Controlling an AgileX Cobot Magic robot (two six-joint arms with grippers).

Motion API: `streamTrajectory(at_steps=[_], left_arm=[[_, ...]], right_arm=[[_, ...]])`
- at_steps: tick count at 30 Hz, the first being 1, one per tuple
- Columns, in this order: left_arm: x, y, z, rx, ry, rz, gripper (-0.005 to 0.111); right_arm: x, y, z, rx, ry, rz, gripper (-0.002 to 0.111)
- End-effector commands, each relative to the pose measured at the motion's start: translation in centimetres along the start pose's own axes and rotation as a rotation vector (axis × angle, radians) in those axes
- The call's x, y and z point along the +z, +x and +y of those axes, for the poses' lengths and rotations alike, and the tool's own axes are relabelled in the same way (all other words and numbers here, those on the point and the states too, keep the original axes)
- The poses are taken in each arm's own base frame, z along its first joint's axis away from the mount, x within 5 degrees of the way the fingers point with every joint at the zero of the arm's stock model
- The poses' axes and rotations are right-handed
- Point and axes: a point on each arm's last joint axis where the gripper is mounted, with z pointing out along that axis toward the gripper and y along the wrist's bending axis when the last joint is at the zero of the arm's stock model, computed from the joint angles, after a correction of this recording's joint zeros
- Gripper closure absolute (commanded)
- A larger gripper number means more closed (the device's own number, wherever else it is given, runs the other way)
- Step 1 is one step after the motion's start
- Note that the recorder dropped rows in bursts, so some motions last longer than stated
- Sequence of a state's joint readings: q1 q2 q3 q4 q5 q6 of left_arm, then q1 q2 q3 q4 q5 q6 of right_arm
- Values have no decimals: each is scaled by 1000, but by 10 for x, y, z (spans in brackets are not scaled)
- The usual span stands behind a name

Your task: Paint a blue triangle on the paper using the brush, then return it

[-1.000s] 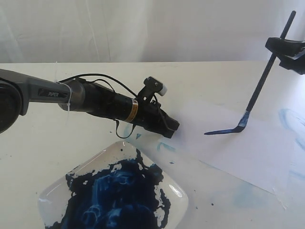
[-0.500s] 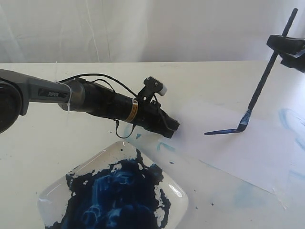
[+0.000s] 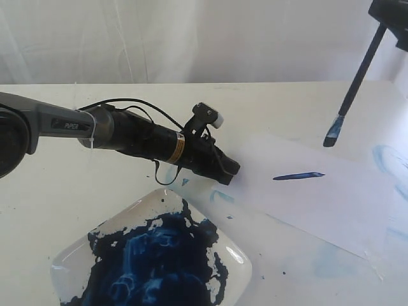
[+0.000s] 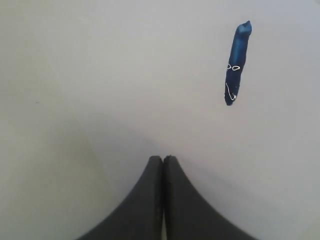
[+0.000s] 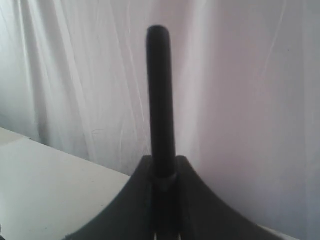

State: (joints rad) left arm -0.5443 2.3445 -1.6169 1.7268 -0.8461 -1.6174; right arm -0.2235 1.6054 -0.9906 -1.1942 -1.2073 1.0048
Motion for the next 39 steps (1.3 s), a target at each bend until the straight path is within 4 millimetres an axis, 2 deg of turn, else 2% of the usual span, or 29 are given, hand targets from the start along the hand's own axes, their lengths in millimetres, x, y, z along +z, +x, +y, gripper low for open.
streamTrajectory(at_steps=[1,4,7,11,22,39], left_arm=[[-1,2,1,7,4,10,107],[-1,2,1,7,4,10,107],[-1,2,1,7,4,10,107],[-1,2,1,7,4,10,107],[-1,2,1,7,4,10,107],[-1,2,1,7,4,10,107]], right_arm=[[15,-2,32,11,-36,38,108],[33,19,55,48,77,22,108],[45,31,67,66,209,-19,108],[55,45,78,63,304,41,108],[60,64,72,138,392,93,108],[62,73,67,142,412,76,108]])
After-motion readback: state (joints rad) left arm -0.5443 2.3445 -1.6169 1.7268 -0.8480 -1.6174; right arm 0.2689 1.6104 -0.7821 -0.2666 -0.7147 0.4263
